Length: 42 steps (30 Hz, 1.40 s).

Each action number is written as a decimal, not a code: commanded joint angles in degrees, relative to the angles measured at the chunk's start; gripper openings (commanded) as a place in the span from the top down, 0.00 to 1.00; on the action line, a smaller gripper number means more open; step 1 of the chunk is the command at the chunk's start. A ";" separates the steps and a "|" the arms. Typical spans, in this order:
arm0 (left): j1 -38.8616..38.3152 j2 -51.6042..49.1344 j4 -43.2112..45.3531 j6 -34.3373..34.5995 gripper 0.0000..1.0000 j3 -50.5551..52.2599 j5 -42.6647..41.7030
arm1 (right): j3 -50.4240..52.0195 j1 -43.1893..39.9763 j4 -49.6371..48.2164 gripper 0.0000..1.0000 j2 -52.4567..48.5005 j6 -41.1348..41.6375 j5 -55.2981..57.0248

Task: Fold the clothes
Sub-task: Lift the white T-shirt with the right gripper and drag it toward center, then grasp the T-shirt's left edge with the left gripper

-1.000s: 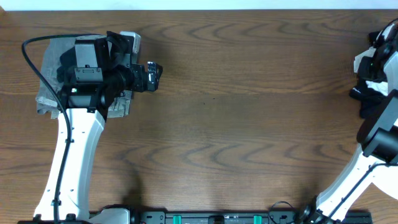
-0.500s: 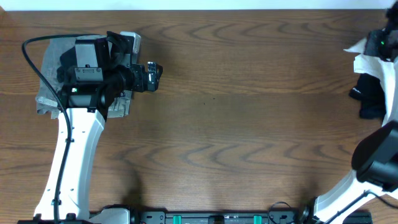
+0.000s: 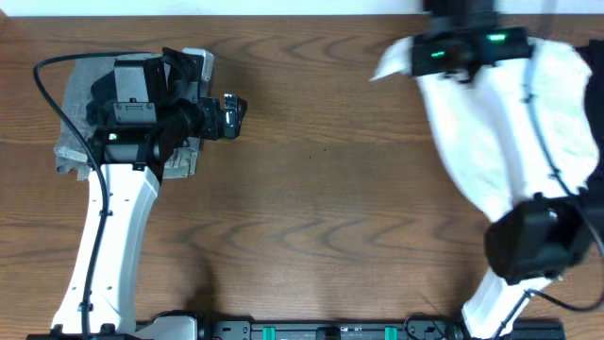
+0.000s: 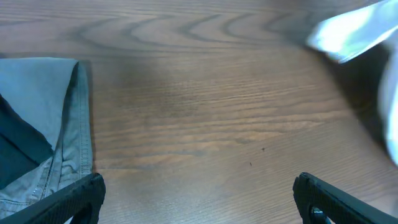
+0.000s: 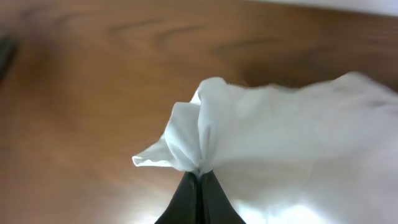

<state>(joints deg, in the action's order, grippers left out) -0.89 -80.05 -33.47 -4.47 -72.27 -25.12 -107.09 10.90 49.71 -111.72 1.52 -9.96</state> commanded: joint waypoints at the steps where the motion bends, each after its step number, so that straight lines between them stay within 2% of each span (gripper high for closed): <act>1: -0.22 -0.44 -0.17 0.31 0.02 -0.59 -0.37 | 0.61 7.15 -0.68 0.99 -4.98 3.17 -2.08; 7: -0.22 -0.44 -0.37 0.28 0.02 -0.59 -0.35 | 0.61 18.91 -5.57 0.99 -12.41 4.07 -6.88; 12: -0.17 -0.44 -0.85 0.31 0.02 -0.59 -0.13 | 0.61 25.40 -8.24 0.97 -13.84 4.24 -6.97; 13: -0.17 -0.44 -1.16 0.28 0.02 -0.59 0.98 | 0.59 26.84 -8.52 0.87 -13.84 4.22 -6.71; 16: -0.17 -0.44 -1.68 0.28 0.02 -0.59 3.98 | 0.59 28.20 -8.61 0.75 -13.77 4.13 -6.21; 18: -0.17 -0.44 -1.92 0.28 0.02 -0.59 4.92 | 0.57 28.15 -8.63 0.52 -13.73 3.98 -5.92; 20: -0.17 -0.44 -1.92 0.31 0.02 -0.59 4.87 | 0.44 27.30 -8.63 0.38 -13.33 3.91 -5.62; 23: -0.17 -0.44 -1.95 0.31 0.02 -0.59 4.85 | 0.20 24.83 -8.59 0.27 -11.56 3.32 -5.27; 27: -0.17 -0.44 -2.62 0.33 0.02 -0.59 4.81 | 0.20 20.28 -7.52 0.27 -7.15 1.60 -4.74; 31: -0.17 -0.44 -2.45 0.31 0.02 -0.59 4.63 | 0.20 14.38 -3.82 0.30 -2.49 1.62 -0.68; 38: -0.94 -1.57 1.25 1.03 0.03 -0.59 -1.66 | 0.20 1.27 2.51 0.35 1.03 1.60 1.16; 40: -1.92 -2.95 2.36 1.18 0.24 -0.59 -1.66 | 0.24 -2.62 3.54 0.35 0.68 1.55 1.16; 42: -3.19 -4.94 3.26 1.18 0.39 -0.59 -1.64 | 0.24 -5.64 3.91 0.35 0.26 0.92 1.16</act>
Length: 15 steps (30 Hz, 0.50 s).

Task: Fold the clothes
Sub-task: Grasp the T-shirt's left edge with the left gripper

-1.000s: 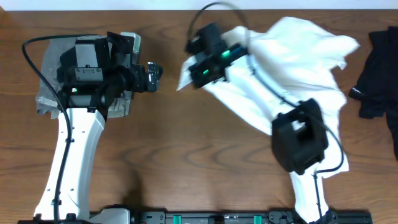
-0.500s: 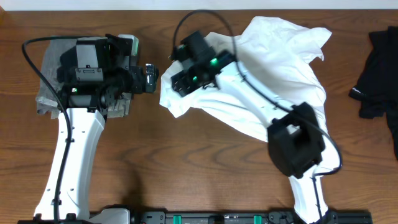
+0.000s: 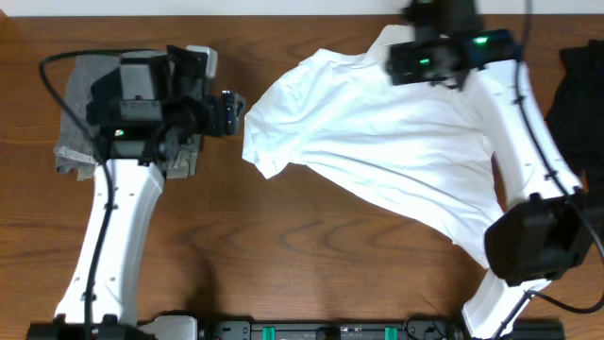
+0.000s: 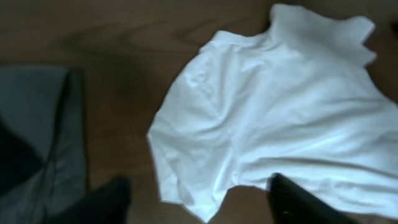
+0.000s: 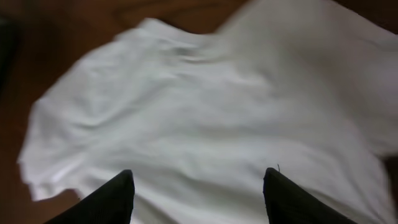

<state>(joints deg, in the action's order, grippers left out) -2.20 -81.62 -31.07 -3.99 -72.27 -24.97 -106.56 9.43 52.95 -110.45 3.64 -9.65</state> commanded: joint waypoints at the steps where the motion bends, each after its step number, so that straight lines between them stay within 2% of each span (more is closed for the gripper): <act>1: -2.60 -4.83 1.53 0.68 0.47 -0.59 -1.51 | -0.26 -5.73 0.68 0.35 -1.25 -1.31 0.85; 8: -4.48 -15.56 4.00 0.70 0.64 -0.59 5.16 | -0.24 -11.04 1.57 0.34 -2.16 -5.51 0.66; 11: -4.48 -18.88 3.98 0.68 0.67 -0.59 5.16 | -0.22 -11.89 1.77 0.34 -2.43 -7.37 0.90; 13: -4.48 -20.59 3.32 0.74 0.74 -0.59 6.23 | -0.20 -12.31 1.77 0.33 -2.67 -7.56 0.87; 15: -4.48 -21.51 1.84 1.64 0.76 -0.59 8.98 | -0.20 -12.50 1.92 0.33 -2.86 -7.56 0.87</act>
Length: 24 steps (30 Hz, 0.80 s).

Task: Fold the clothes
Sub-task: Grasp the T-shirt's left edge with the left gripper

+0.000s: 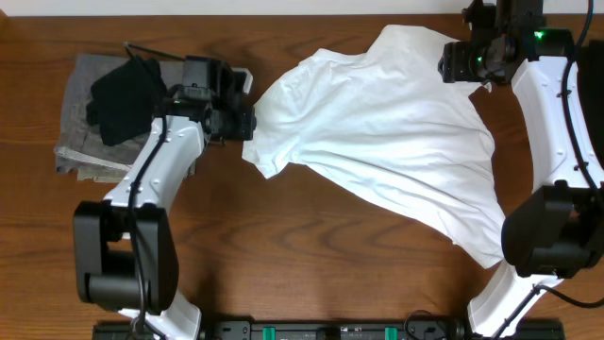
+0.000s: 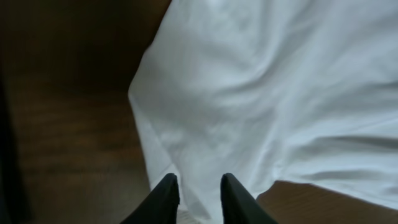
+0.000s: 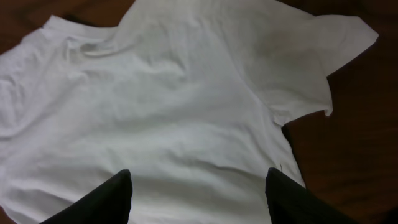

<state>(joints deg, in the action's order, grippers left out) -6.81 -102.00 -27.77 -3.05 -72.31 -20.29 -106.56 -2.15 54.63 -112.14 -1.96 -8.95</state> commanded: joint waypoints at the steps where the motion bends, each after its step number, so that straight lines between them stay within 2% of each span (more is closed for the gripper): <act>1: 0.13 -1.31 -2.19 0.85 0.79 -0.55 5.60 | -0.20 -0.94 0.28 0.32 -1.27 -1.97 0.17; 7: 0.13 -1.33 -5.66 0.81 0.81 -0.28 10.82 | -0.17 -0.94 0.28 0.30 -1.44 -1.97 0.17; 19: -0.20 -2.67 -5.09 1.92 0.78 3.78 10.47 | -0.13 -0.94 0.55 0.27 -1.44 -1.97 0.17; 22: -0.37 -3.48 -4.94 3.06 0.57 3.87 10.47 | -0.13 -0.94 0.55 0.27 -1.44 -1.97 0.17; 24: -0.55 -3.91 -4.90 4.66 0.54 3.87 10.47 | -0.13 -0.94 0.55 0.27 -1.44 -1.97 0.20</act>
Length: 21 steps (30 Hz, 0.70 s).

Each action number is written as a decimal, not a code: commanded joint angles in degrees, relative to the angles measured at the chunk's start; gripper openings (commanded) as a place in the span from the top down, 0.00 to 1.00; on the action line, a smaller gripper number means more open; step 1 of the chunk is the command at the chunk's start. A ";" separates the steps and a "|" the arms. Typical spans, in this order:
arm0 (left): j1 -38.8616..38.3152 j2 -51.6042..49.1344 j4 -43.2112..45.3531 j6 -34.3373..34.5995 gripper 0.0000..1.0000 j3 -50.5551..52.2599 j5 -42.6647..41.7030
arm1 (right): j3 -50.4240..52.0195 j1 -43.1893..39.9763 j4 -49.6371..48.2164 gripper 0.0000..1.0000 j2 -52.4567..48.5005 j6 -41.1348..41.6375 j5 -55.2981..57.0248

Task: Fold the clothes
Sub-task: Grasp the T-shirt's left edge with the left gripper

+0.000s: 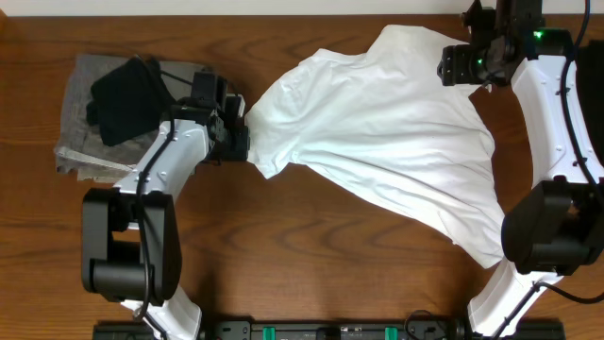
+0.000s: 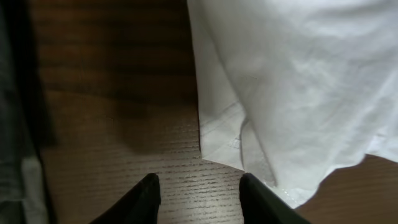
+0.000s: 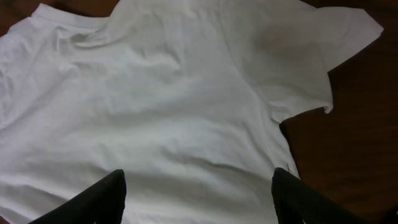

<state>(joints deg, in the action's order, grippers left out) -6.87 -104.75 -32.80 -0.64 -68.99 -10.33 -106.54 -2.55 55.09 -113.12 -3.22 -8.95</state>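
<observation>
A white T-shirt (image 1: 377,142) lies spread and creased across the middle and right of the table, its left sleeve (image 2: 224,134) ending in a hem on the wood. My left gripper (image 1: 238,140) sits at that sleeve's edge. In the left wrist view the left gripper (image 2: 199,194) is open over bare wood just short of the hem. My right gripper (image 1: 469,64) hangs over the shirt's far right part. Seen from its wrist, the right gripper (image 3: 198,190) stands wide open above the cloth with the right sleeve (image 3: 311,56) beyond it.
A folded grey garment pile (image 1: 75,142) with a black piece (image 1: 123,94) on top sits at the far left, close behind the left arm. A dark garment lies at the right table edge. Bare wood table (image 1: 311,255) shows in front of the shirt.
My left gripper, then narrowly open over the sleeve cloth, now stands wider open over wood at the sleeve's hem. The shirt and the right gripper have hardly moved.
First my right gripper was shut on the bunched white shirt at the far right, while the left gripper waited open by the grey pile. Then the shirt lay spread across the table with the right gripper open above it. Then my left gripper was at the left sleeve.
</observation>
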 commanded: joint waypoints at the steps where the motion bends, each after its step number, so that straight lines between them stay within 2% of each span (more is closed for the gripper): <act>1: -0.70 -1.40 0.37 2.27 0.53 0.55 0.50 | -0.15 -0.55 0.09 0.27 -0.46 -0.70 0.20; 10: -2.45 -3.82 3.39 2.25 0.52 0.55 0.57 | -0.15 -0.55 0.42 0.25 -0.46 -0.70 0.20; 16: -2.75 -6.69 4.22 2.27 0.52 0.55 4.92 | -0.15 -0.55 0.83 0.25 -0.46 -0.70 0.20; 21: -2.80 -7.19 5.14 2.34 0.52 0.52 5.22 | -0.15 -0.55 1.16 0.23 -0.44 -0.70 2.71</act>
<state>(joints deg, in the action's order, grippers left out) -9.58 -111.35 -27.79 1.52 -68.88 -6.85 -106.54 -2.55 55.99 -113.12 -3.22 -8.32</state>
